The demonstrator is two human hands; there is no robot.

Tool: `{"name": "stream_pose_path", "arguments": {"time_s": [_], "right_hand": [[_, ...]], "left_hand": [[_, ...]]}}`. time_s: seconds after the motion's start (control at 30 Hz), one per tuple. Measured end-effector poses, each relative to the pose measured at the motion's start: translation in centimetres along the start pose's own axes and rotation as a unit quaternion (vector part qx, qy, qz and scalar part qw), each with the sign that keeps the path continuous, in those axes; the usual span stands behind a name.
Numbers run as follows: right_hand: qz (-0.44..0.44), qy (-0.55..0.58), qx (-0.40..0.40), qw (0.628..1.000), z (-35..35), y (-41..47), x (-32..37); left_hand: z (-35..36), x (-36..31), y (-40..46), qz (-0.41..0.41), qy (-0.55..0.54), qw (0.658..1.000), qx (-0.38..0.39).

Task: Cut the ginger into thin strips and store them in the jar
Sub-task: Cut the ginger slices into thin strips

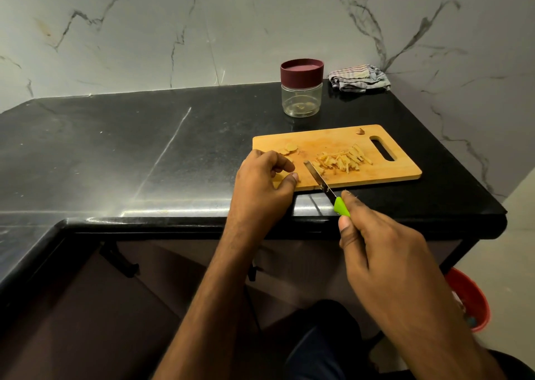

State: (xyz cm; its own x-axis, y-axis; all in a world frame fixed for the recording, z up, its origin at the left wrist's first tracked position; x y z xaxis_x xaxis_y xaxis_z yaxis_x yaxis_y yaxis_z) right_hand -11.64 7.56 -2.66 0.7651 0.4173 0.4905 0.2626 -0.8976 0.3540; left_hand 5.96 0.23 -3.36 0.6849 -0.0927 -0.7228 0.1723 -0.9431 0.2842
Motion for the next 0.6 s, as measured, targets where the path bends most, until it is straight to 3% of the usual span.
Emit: {"name": "stream_pose_path", "arguments": {"time_s": [0.6], "right_hand": [[-0.017, 0.004, 0.012, 1.000, 0.35, -0.11, 0.32]], "left_hand": [[0.09, 0.09, 0.11, -0.001, 0.000, 1.000, -0.014]]}}
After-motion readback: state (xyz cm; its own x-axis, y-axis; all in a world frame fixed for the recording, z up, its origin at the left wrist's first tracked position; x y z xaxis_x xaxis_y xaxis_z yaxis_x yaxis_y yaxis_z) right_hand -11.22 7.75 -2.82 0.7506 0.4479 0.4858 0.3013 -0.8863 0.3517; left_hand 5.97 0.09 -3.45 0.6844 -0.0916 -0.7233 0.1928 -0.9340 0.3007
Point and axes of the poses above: each hand's wrist, its own y-axis towards the middle knuckle, its own z-axis out of the palm, x = y × z, the point moved 8 cm from there along y, towards the middle knuckle, and after that the axes turned 4 degrees about x, right-handed, at the moved point
